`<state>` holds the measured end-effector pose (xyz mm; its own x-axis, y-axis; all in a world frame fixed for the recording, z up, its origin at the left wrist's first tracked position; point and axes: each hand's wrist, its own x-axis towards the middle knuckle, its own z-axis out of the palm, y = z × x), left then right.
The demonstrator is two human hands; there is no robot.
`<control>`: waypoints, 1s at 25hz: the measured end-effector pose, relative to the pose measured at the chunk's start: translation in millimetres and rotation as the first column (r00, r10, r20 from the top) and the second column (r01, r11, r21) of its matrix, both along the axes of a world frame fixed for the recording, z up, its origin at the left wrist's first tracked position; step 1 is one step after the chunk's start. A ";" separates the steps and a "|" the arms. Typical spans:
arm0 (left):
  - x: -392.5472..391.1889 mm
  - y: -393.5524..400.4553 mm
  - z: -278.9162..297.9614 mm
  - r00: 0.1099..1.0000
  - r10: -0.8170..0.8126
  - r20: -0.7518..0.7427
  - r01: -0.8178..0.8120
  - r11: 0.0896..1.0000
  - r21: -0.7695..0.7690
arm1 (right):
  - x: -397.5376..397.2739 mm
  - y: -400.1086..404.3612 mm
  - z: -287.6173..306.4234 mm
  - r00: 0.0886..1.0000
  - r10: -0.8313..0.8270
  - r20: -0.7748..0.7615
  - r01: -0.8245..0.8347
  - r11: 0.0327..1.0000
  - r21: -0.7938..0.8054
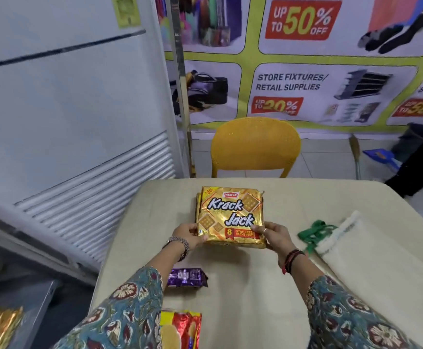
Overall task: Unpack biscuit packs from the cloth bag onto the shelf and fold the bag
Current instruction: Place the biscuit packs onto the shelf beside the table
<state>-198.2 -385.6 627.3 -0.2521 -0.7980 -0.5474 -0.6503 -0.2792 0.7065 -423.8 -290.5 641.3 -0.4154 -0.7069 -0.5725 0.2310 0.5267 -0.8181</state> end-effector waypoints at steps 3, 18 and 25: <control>-10.0 -23.1 -19.7 0.999 0.043 0.003 -0.043 0.999 -0.006 | -10.0 -32.4 -19.2 0.999 0.031 -0.025 -0.031 0.999 0.011; -2.6 -69.0 -72.0 0.961 0.260 -0.098 -0.216 0.920 0.328 | -18.1 -74.5 -76.0 0.994 0.099 0.042 -0.104 0.981 0.164; -22.9 -54.5 -65.7 0.967 0.241 -0.084 -0.207 0.933 0.294 | -17.3 -73.6 -78.9 0.988 0.112 0.110 -0.131 0.973 0.190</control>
<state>-221.1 -440.1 561.6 -0.1606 -0.6592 -0.7346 -0.4655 -0.6057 0.6453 -441.1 -364.2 562.4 -0.2682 -0.6184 -0.7387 0.2292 0.7038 -0.6724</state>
